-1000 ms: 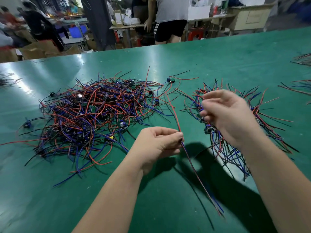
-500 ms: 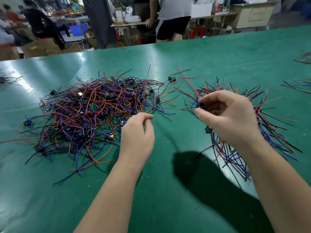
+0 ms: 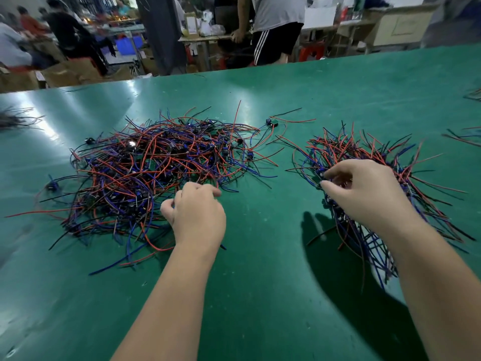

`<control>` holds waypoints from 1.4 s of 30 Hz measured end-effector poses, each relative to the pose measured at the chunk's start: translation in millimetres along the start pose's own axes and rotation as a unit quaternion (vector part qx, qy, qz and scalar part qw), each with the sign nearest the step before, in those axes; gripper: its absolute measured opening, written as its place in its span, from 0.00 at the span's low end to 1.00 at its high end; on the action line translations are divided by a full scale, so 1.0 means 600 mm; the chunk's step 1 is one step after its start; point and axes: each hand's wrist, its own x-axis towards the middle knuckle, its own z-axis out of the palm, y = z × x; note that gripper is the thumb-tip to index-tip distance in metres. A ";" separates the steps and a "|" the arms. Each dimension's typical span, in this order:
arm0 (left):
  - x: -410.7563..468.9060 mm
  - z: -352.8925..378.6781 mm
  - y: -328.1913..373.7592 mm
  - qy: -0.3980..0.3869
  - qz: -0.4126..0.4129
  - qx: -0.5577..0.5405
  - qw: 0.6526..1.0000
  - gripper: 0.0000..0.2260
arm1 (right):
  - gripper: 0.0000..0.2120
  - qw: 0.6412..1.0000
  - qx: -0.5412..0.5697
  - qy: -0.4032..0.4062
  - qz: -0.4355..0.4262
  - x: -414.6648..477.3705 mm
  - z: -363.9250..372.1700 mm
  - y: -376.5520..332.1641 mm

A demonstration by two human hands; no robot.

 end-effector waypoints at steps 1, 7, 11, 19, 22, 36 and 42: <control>-0.001 -0.003 0.004 0.035 0.031 -0.044 0.998 0.13 | 0.03 1.000 0.025 0.005 -0.008 -0.001 0.001 -0.007; -0.034 -0.030 0.055 0.012 0.194 -0.492 0.849 0.14 | 0.05 0.903 0.390 -0.158 0.084 -0.014 0.016 -0.047; -0.060 -0.031 0.081 -0.146 0.126 -0.645 0.739 0.14 | 0.11 0.766 0.590 -0.222 0.127 -0.018 0.017 -0.057; -0.063 -0.045 0.089 -0.191 0.047 -0.696 0.690 0.18 | 0.09 0.722 0.646 -0.209 0.132 -0.012 0.015 -0.055; -0.065 -0.045 0.090 -0.199 0.053 -0.690 0.694 0.18 | 0.09 0.719 0.648 -0.210 0.138 -0.011 0.016 -0.054; -0.066 -0.033 0.094 -0.285 -0.049 -0.673 0.680 0.08 | 0.04 0.774 0.580 -0.192 0.165 -0.011 0.027 -0.052; -0.080 -0.034 0.094 -0.404 -0.024 -0.620 0.672 0.05 | 0.06 0.746 0.621 -0.081 0.225 0.006 0.009 -0.038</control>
